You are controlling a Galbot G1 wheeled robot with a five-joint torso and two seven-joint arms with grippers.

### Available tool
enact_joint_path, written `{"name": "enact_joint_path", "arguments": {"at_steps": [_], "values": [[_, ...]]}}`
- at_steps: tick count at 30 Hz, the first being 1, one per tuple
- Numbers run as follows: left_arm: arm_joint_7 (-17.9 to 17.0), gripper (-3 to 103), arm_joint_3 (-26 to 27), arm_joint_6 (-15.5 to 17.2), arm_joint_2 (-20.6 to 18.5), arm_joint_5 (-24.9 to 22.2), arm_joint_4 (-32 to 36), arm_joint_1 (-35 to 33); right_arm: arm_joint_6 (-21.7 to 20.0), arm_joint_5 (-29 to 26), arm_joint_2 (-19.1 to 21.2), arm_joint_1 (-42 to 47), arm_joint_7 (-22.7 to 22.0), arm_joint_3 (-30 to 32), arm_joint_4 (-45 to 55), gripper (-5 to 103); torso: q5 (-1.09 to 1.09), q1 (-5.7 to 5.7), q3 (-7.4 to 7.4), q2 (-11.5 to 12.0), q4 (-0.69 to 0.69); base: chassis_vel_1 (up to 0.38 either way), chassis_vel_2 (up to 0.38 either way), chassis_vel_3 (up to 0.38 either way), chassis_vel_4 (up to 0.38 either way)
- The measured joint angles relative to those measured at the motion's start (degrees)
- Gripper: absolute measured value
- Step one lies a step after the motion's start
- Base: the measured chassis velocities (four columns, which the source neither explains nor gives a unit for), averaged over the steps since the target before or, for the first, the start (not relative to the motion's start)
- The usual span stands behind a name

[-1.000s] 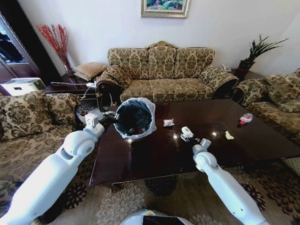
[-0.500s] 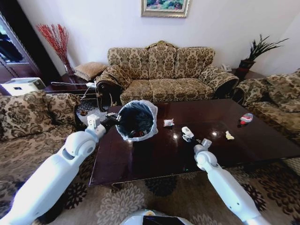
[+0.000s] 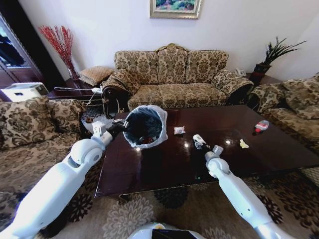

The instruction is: Move to the front of the table and place the trash on the table into the trash bin.

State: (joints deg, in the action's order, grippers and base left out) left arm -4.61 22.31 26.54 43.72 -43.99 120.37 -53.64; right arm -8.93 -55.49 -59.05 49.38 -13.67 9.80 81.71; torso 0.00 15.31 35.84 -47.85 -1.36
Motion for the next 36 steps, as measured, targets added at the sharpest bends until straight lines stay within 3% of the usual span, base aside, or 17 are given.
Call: {"name": "enact_joint_path", "arguments": {"at_steps": [4, 6, 8, 14, 21, 27, 29, 31, 32, 36], "values": [[0.0, 2, 0.0, 0.0, 0.0, -0.1, 0.0, 0.1, 0.0, 0.0, -0.3, -0.3, 0.5, 0.0, -0.6, 42, 0.0, 0.0, 0.0, 0.0, 0.01, 0.0, 0.0, 0.0, 0.0], [0.0, 2, -0.1, 0.0, 0.1, -0.1, 0.0, 0.1, 0.0, 0.2, -0.4, -0.5, 1.1, 0.0, -1.2, 26, 0.0, 0.0, 0.0, 0.0, 0.0, 0.0, 0.0, 0.0, 0.0], [0.0, 2, -0.2, 0.0, 0.1, -0.1, 0.0, 0.1, 0.0, 0.3, -0.4, -0.5, 1.2, 0.1, -1.3, 26, 0.0, 0.0, 0.0, 0.0, 0.0, 0.0, 0.0, 0.0, 0.0], [0.0, 2, -0.3, 0.0, 0.1, 0.0, 0.0, 0.1, 0.2, 0.4, -0.3, -0.2, 1.4, 0.3, -1.1, 2, 0.0, 0.0, 0.0, 0.0, 0.01, 0.0, 0.0, 0.0, 0.0], [0.0, 2, -0.4, 0.0, 0.0, 0.0, 0.2, 0.2, 1.0, 1.7, 1.1, 0.9, -0.2, 0.5, 2.0, 0, 0.02, 0.0, 0.0, 0.0, 0.0, 0.0, 0.0, 0.0, 0.0], [0.0, 2, -1.0, 0.1, 0.1, 0.0, -0.1, 0.7, 1.5, 5.0, 7.7, 1.3, -1.1, 1.3, 15.6, 0, 0.02, 0.0, 0.0, 0.0, 0.04, 0.0, 0.0, 0.0, 0.0], [-0.1, 2, -1.4, 0.2, 0.0, 0.0, -0.7, 0.9, -0.4, 2.0, 11.4, -1.6, -0.7, 1.2, 23.8, 0, 0.01, 0.0, 0.0, 0.0, 0.02, 0.0, 0.0, 0.0, 0.0], [-0.1, 2, -1.5, 0.2, -0.1, 0.0, -0.9, 1.0, -1.1, 0.9, 12.4, -3.0, -0.5, 0.9, 25.9, 0, 0.0, 0.0, 0.0, 0.0, 0.01, 0.0, 0.0, 0.0, 0.0], [-0.1, 2, -1.7, 0.3, -0.4, 0.0, -1.6, 1.2, -3.4, -3.7, 15.1, -7.8, 0.2, -0.2, 31.1, 0, -0.01, -0.01, -0.01, 0.0, -0.02, 0.0, 0.0, 0.0, 0.0], [-0.5, 2, -2.1, 0.6, -0.8, 0.0, -2.3, 1.8, -5.9, -9.8, 18.1, -14.7, 2.1, -2.5, 35.3, 0, -0.03, -0.01, -0.01, 0.0, -0.04, 0.0, 0.0, 0.0, 0.0]]}}
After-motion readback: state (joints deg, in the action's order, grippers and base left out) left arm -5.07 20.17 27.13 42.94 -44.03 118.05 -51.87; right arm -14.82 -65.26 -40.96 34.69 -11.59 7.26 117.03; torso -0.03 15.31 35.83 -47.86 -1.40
